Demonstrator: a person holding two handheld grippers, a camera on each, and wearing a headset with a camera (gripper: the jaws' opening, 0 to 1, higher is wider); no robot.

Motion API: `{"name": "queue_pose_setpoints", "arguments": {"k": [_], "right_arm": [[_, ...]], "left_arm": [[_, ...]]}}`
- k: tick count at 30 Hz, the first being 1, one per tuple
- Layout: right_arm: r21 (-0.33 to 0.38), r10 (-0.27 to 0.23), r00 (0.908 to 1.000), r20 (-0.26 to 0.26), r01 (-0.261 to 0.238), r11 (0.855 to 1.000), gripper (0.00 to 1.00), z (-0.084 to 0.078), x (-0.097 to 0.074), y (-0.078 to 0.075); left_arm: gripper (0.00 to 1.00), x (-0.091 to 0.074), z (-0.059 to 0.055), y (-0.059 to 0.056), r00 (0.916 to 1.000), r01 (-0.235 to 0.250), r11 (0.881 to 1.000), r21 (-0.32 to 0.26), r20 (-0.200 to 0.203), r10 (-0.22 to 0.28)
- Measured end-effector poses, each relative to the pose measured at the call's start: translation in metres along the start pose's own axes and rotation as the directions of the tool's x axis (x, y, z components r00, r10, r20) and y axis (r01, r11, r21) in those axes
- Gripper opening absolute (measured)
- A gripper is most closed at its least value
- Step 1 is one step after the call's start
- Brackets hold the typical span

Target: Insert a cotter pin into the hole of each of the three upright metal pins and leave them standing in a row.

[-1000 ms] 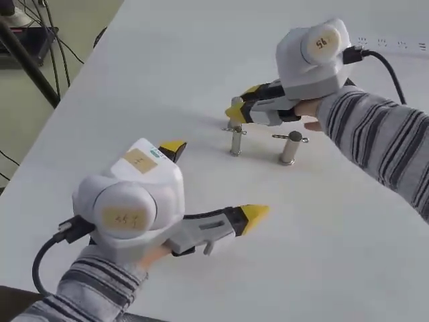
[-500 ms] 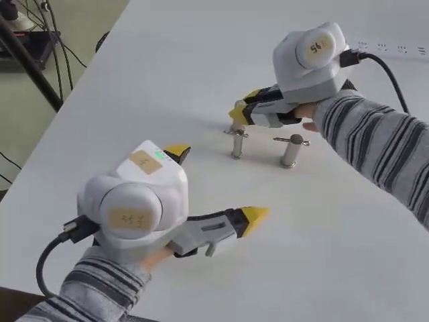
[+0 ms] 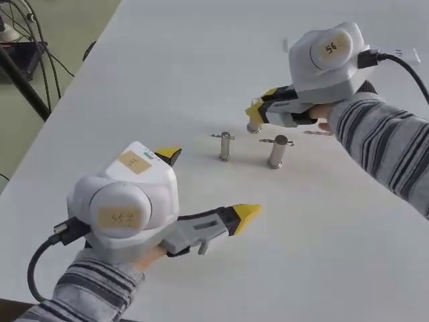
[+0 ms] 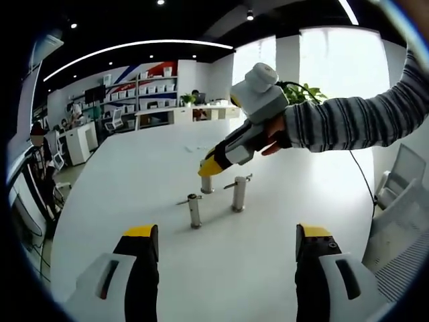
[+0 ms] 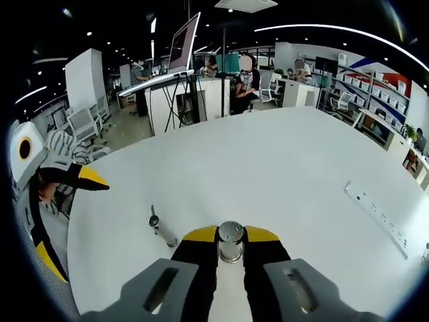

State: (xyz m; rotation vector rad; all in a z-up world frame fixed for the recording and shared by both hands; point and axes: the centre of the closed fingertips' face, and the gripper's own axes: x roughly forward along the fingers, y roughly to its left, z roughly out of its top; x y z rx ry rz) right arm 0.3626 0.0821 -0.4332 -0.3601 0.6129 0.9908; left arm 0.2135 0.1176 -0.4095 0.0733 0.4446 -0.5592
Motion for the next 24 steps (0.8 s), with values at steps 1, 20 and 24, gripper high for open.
{"name": "queue_pose_setpoints", "arguments": {"k": [1,20,24], "right_arm": [[0.000,-0.004,1.0000,-0.001,0.004,1.000,0.08,-0.003,-0.006,-0.001],[0.065,-0.142,0.9880,-0.061,0.146,0.987,0.08,-0.065,-0.071,-0.031],[0.067,-0.155,0.9854,-0.071,0.159,0.985,0.08,-0.074,-0.080,-0.028]], "left_arm": [[0.83,0.000,0.001,-0.001,1.0000,0.000,1.000,-0.001,0.001,0.000],[0.83,-0.001,0.003,-0.018,0.9999,0.011,1.000,0.022,0.003,-0.011],[0.83,-0.002,0.003,-0.020,0.9999,0.013,1.000,0.024,0.002,-0.013]]}}
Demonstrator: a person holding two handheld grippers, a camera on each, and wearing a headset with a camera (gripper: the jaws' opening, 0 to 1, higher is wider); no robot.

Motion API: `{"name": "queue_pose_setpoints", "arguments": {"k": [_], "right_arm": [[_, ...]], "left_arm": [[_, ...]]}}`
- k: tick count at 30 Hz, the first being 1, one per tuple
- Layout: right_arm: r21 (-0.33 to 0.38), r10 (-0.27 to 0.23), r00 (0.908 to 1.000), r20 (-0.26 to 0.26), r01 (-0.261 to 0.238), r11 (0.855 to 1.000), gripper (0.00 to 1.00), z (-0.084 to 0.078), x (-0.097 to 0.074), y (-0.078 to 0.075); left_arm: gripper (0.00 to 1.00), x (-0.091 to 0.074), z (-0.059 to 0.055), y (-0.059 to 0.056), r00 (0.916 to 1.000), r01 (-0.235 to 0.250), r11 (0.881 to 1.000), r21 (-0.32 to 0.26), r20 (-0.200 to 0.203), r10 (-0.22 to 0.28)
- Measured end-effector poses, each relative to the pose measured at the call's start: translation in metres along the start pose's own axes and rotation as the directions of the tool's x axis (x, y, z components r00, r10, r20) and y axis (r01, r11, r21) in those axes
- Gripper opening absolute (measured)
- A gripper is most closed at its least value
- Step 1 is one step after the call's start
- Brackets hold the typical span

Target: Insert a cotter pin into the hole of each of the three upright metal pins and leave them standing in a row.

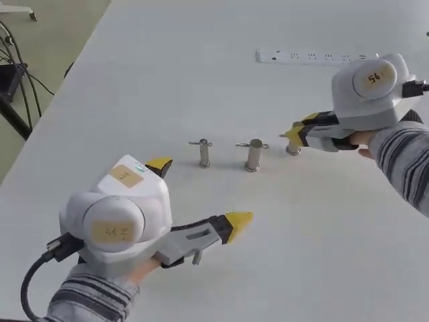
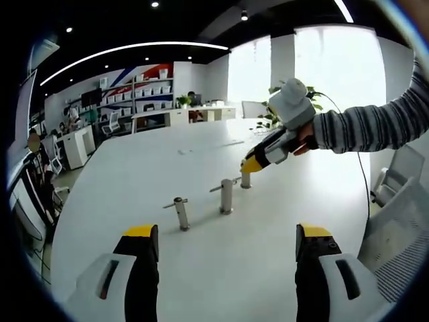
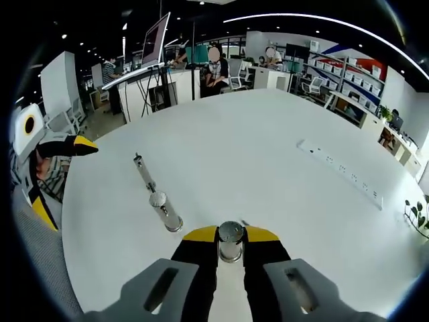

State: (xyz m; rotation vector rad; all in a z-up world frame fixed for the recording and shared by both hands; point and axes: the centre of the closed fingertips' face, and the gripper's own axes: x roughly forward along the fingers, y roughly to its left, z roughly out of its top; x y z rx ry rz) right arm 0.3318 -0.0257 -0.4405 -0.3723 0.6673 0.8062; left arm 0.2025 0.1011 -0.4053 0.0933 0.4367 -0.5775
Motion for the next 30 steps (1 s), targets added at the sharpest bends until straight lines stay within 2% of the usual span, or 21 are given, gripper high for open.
{"name": "queue_pose_setpoints", "arguments": {"k": [6,11,16,18,30], "right_arm": [[0.008,0.002,1.0000,-0.008,-0.002,1.000,0.08,-0.013,-0.011,0.010],[0.000,0.035,0.9994,0.006,-0.035,0.999,0.08,-0.018,-0.019,0.025],[-0.008,0.043,0.9991,0.002,-0.043,0.999,0.08,-0.019,-0.024,0.036],[-0.017,0.052,0.9986,0.008,-0.052,0.998,0.08,-0.018,-0.024,0.035],[-0.050,0.121,0.9926,0.016,-0.120,0.992,0.08,-0.017,-0.019,0.074]], "left_arm": [[0.83,-0.003,-0.001,-0.002,1.0000,0.004,1.000,0.006,-0.003,-0.004],[0.83,-0.004,-0.002,-0.005,0.9999,0.012,1.000,0.011,-0.006,-0.012],[0.83,-0.005,-0.001,-0.007,0.9998,0.018,1.000,0.016,-0.002,-0.018],[0.83,-0.006,0.000,-0.008,0.9998,0.020,1.000,0.021,-0.004,-0.020],[0.83,-0.009,0.001,-0.006,0.9999,0.013,1.000,0.020,0.001,-0.013]]}}
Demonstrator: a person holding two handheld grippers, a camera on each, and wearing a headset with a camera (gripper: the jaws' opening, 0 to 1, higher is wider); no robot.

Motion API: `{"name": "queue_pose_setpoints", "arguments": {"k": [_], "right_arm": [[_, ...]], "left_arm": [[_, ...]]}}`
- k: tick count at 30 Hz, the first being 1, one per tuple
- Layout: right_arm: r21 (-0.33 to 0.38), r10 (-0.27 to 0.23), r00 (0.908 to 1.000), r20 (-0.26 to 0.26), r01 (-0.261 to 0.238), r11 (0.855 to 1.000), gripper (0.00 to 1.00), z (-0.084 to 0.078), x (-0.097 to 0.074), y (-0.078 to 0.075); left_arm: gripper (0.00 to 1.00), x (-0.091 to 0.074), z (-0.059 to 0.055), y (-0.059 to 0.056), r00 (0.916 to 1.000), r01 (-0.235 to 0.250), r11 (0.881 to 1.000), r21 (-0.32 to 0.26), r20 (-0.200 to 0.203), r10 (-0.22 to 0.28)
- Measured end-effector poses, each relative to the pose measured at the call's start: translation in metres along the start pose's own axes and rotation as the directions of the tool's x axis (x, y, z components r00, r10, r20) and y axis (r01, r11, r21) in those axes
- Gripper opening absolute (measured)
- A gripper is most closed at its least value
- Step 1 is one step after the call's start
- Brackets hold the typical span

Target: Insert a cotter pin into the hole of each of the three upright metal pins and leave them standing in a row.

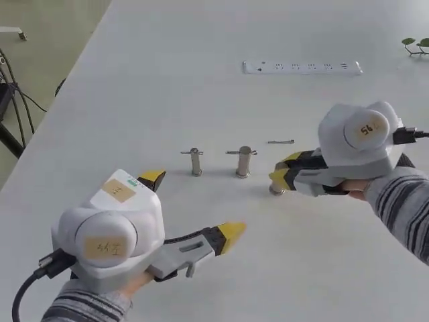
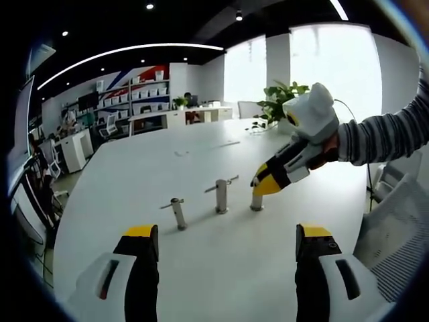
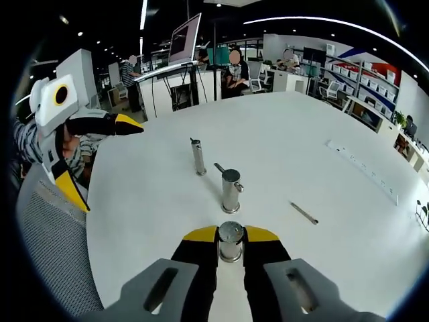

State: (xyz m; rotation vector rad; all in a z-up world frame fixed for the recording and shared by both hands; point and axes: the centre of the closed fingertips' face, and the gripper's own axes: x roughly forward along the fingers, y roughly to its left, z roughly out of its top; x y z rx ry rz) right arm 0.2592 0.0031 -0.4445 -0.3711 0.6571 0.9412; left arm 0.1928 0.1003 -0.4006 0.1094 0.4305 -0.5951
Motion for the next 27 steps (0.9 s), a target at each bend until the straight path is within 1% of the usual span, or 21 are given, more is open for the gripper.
{"name": "queue_pose_setpoints", "arguments": {"k": [5,9,11,15,18,20,21,23,27], "right_arm": [[-0.013,0.023,0.9997,0.003,-0.023,1.000,0.08,0.001,0.006,0.010],[-0.024,0.037,0.9992,0.012,-0.037,0.999,0.08,0.003,0.009,0.014],[-0.026,0.039,0.9992,0.012,-0.039,0.999,0.08,0.004,0.010,0.014],[-0.068,0.045,0.9989,0.009,-0.045,0.997,0.08,0.004,0.011,0.016],[-0.055,0.058,0.9983,0.013,-0.057,0.997,0.08,0.003,0.011,0.017],[-0.073,0.063,0.9979,0.016,-0.061,0.995,0.08,0.003,0.011,0.018],[-0.068,0.067,0.9976,0.018,-0.066,0.996,0.09,0.003,0.011,0.020],[-0.063,0.068,0.9975,0.020,-0.067,0.996,0.09,0.004,0.011,0.020],[-0.085,0.058,0.9982,0.017,-0.057,0.995,0.09,0.005,0.012,0.020]], "left_arm": [[0.83,-0.002,-0.001,0.001,1.0000,-0.007,1.000,-0.007,-0.002,0.007],[0.83,-0.002,0.000,0.001,1.0000,-0.010,1.000,-0.008,0.000,0.010],[0.83,-0.003,0.000,0.001,0.9999,-0.012,1.000,-0.007,0.000,0.012],[0.83,-0.004,0.001,0.001,0.9999,-0.015,1.000,-0.007,0.001,0.015],[0.83,-0.005,0.001,0.001,0.9999,-0.016,1.000,-0.005,0.002,0.016],[0.83,-0.005,0.001,0.001,0.9999,-0.017,1.000,-0.005,0.002,0.017],[0.83,-0.005,0.001,0.001,0.9998,-0.018,1.000,-0.004,0.003,0.018],[0.83,-0.006,0.001,0.002,0.9997,-0.023,1.000,-0.003,0.004,0.023],[0.83,-0.007,0.003,0.003,0.9995,-0.029,1.000,-0.005,0.009,0.029]]}}
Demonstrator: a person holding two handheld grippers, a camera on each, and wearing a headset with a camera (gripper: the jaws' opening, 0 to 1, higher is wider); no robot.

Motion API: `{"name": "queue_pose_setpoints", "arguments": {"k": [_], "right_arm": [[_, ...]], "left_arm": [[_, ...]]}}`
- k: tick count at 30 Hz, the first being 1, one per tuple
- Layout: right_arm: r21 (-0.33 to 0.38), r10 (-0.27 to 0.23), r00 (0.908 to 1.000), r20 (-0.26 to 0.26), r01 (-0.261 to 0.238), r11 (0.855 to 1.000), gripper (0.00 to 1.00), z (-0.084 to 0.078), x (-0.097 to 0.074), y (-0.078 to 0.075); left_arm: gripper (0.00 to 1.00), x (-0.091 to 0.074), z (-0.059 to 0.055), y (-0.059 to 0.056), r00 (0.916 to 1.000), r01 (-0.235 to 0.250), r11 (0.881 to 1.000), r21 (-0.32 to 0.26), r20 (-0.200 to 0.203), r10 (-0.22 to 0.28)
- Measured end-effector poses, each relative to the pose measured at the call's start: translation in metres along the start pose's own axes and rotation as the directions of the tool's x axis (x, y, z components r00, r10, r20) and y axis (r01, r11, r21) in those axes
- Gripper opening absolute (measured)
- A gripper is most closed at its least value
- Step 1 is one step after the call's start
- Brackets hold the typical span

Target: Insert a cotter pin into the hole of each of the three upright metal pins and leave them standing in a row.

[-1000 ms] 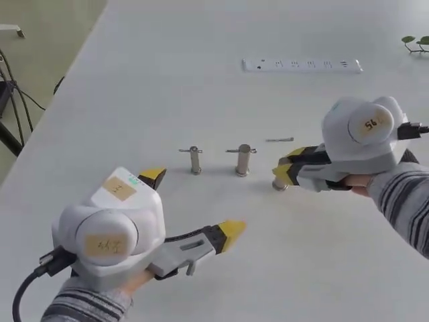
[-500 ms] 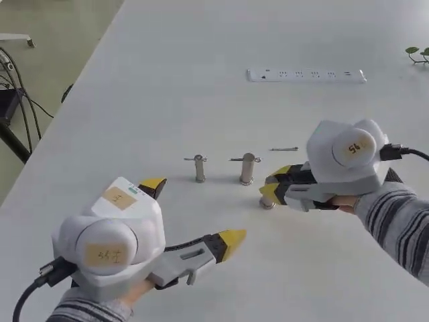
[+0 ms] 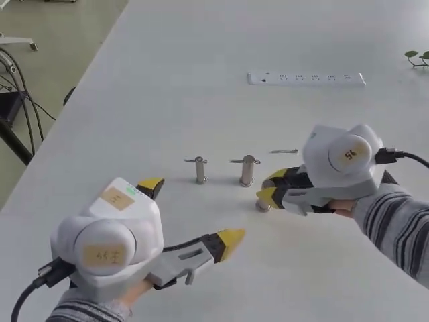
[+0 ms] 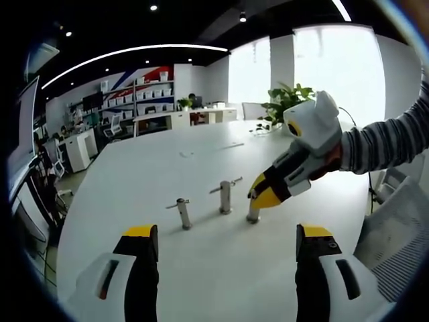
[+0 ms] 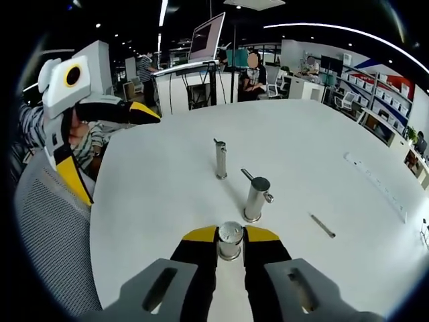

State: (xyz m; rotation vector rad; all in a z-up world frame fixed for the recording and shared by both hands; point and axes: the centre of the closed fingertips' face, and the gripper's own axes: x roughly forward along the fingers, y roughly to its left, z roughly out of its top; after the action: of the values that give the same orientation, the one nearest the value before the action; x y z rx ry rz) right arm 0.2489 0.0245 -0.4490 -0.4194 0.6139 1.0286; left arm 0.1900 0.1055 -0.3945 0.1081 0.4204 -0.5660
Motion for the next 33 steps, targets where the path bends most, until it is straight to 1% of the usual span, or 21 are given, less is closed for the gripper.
{"name": "queue_pose_setpoints", "arguments": {"k": [1,2,3,6,9,12,15,16,18,20,25,27,30,33], "right_arm": [[-0.004,0.001,1.0000,0.001,-0.001,1.000,0.10,0.000,0.000,0.000],[-0.001,0.008,0.9997,0.022,-0.008,1.000,0.11,0.004,-0.001,0.002],[0.003,0.012,0.9994,0.033,-0.012,1.000,0.13,0.006,-0.002,0.002],[0.001,0.008,0.9994,0.035,-0.008,1.000,0.21,0.009,-0.005,0.003],[-0.001,0.014,0.9993,0.034,-0.014,1.000,0.22,0.009,-0.008,0.002],[0.000,0.017,0.9994,0.029,-0.017,1.000,0.24,0.009,-0.013,-0.001],[-0.005,0.020,0.9994,0.028,-0.019,1.000,0.26,0.009,-0.022,-0.005],[-0.005,0.018,0.9995,0.024,-0.018,1.000,0.25,0.009,-0.024,-0.007],[-0.033,0.011,0.9999,0.006,-0.011,0.999,0.23,0.006,-0.029,-0.012],[-0.051,0.005,0.9998,-0.019,-0.006,0.999,0.24,0.002,-0.033,-0.017],[-0.036,0.010,0.9989,-0.047,-0.011,0.999,0.24,-0.003,-0.039,-0.033],[-0.064,-0.008,0.9973,-0.073,0.003,0.998,0.24,-0.007,-0.040,-0.044],[-0.082,-0.014,0.9931,-0.117,0.004,0.997,0.24,-0.014,-0.039,-0.058],[-0.110,-0.014,0.9892,-0.146,-0.002,0.994,0.23,-0.016,-0.038,-0.073]], "left_arm": [[0.83,0.000,0.000,0.000,1.0000,0.000,1.000,0.000,-0.001,0.000],[0.83,0.000,0.000,0.000,1.0000,-0.001,1.000,0.000,-0.001,0.001],[0.83,-0.001,0.000,0.000,1.0000,-0.001,1.000,0.001,-0.001,0.001],[0.84,-0.001,0.000,-0.001,1.0000,0.000,1.000,-0.001,-0.001,0.000],[0.84,-0.002,0.000,-0.001,1.0000,-0.002,1.000,-0.003,-0.002,0.002],[0.85,-0.002,0.000,0.000,1.0000,-0.002,1.000,-0.007,-0.001,0.002],[0.86,-0.002,-0.001,0.001,1.0000,-0.002,1.000,-0.011,-0.005,0.002],[0.86,-0.002,-0.001,0.001,1.0000,-0.002,1.000,-0.012,-0.005,0.002],[0.87,-0.002,0.000,0.002,1.0000,-0.002,1.000,-0.012,-0.004,0.002],[0.88,-0.001,-0.001,0.003,1.0000,-0.001,1.000,-0.014,-0.010,0.001],[0.88,0.001,0.001,0.004,1.0000,0.001,1.000,-0.014,-0.006,-0.001],[0.87,0.002,0.003,0.006,1.0000,-0.005,1.000,-0.009,-0.003,0.005],[0.87,0.003,0.004,0.009,1.0000,-0.009,1.000,-0.011,0.001,0.009],[0.87,0.003,0.004,0.011,0.9999,-0.010,1.000,-0.008,0.001,0.010]]}}
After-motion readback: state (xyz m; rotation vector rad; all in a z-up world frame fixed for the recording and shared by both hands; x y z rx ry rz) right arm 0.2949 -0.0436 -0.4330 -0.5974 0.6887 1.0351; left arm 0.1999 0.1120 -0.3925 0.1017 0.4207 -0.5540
